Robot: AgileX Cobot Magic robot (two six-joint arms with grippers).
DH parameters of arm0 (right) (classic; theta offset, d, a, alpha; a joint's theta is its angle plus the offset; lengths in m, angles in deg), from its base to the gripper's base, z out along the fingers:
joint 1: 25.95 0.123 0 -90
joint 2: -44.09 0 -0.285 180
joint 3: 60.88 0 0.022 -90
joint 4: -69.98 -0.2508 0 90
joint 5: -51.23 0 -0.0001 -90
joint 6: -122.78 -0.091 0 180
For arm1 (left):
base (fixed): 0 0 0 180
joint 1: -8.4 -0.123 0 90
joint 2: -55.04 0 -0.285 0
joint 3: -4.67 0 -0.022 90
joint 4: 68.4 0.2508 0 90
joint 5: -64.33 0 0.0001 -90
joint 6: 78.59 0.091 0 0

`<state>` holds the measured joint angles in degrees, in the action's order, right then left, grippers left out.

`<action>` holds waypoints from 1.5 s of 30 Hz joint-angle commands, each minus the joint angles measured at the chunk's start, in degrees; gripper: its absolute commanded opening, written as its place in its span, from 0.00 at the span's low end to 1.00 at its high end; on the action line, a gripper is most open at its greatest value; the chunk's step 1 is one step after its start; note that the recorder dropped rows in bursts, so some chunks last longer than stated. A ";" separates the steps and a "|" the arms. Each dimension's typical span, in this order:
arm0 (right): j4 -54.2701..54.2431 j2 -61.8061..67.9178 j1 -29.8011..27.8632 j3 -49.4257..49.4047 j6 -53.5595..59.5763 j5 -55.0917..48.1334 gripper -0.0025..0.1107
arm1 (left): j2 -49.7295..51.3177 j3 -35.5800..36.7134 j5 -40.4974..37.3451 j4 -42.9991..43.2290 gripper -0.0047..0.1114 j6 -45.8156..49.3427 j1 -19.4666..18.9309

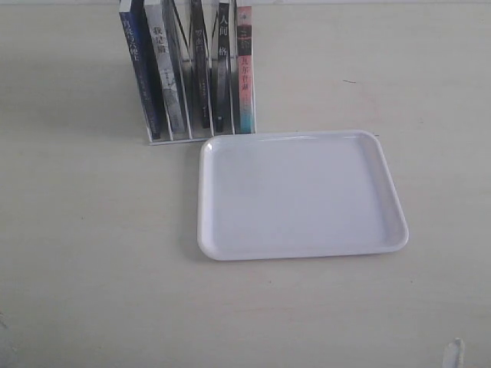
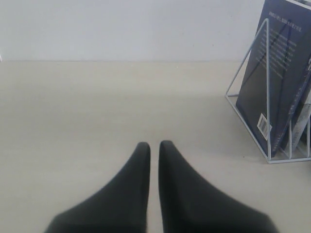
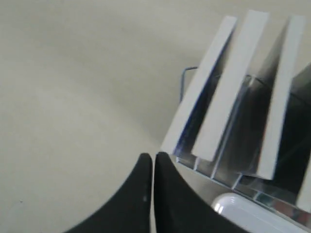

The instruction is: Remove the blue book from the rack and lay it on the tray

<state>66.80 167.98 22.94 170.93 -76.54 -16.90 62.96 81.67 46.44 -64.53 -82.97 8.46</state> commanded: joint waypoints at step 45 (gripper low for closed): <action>10.55 11.18 1.92 0.22 -10.77 6.49 0.41 | -0.13 0.22 0.35 0.12 0.09 0.12 0.59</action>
<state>76.37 178.72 25.45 170.93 -87.16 -11.40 62.96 81.67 46.44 -64.53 -82.97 8.46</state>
